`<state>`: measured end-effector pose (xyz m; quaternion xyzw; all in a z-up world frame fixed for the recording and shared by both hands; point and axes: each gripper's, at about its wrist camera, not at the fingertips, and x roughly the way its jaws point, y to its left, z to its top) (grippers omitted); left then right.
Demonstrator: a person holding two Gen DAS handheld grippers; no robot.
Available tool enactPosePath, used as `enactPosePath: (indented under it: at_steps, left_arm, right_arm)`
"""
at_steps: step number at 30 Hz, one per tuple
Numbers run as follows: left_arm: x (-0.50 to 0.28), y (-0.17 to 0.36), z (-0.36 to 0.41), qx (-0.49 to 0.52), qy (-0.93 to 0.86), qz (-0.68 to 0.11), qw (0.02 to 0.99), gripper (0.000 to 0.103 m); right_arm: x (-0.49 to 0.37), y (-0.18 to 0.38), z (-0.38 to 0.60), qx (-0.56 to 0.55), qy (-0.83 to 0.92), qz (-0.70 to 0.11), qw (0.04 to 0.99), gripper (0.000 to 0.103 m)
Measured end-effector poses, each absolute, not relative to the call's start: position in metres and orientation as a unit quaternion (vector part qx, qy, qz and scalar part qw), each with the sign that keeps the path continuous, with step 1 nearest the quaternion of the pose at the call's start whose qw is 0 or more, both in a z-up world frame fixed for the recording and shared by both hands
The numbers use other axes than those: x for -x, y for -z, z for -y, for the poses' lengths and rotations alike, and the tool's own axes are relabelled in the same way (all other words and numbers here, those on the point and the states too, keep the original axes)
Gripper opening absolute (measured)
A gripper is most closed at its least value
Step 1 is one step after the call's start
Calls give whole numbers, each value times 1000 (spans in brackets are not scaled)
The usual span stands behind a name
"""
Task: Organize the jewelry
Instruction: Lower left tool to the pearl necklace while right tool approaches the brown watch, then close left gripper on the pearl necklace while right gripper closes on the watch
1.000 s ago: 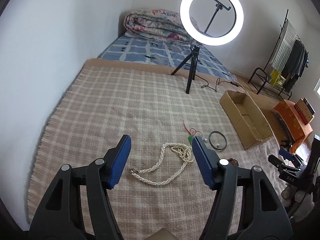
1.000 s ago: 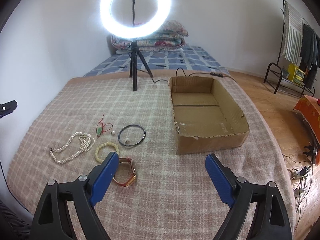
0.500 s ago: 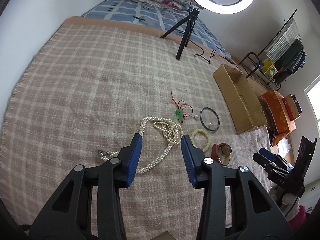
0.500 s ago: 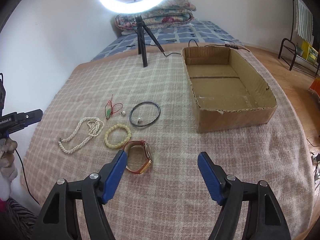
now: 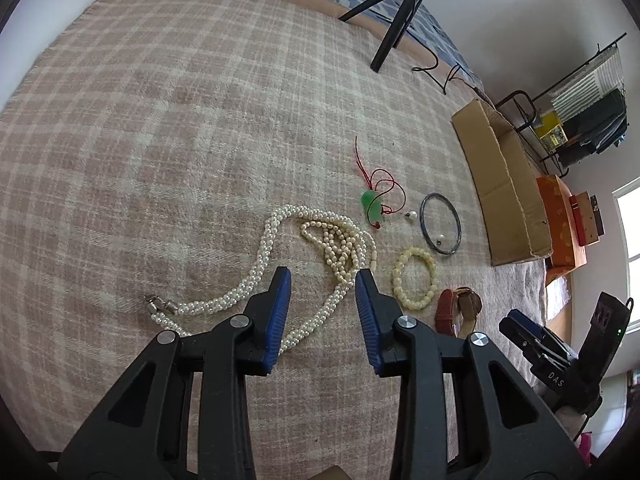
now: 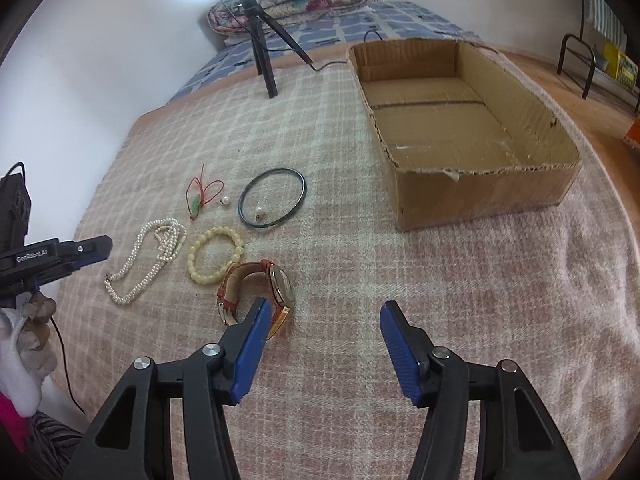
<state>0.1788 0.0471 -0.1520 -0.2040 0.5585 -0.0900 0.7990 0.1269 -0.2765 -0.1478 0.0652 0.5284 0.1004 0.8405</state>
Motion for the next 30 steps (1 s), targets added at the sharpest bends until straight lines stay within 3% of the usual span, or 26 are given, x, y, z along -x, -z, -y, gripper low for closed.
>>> enactPosePath:
  at_steps: [10, 24, 30]
  left_arm:
    - [-206, 181, -38, 225, 64, -580, 780, 33]
    - [-222, 199, -18, 180, 31, -591, 786, 33]
    - [-226, 199, -7, 153, 26, -581, 799, 12]
  right_arm:
    - [-135, 158, 277, -69, -98, -540, 833, 59]
    - [-141, 159, 278, -67, -95, -541, 833, 59]
    - [-145, 165, 272, -50, -89, -544, 833, 59]
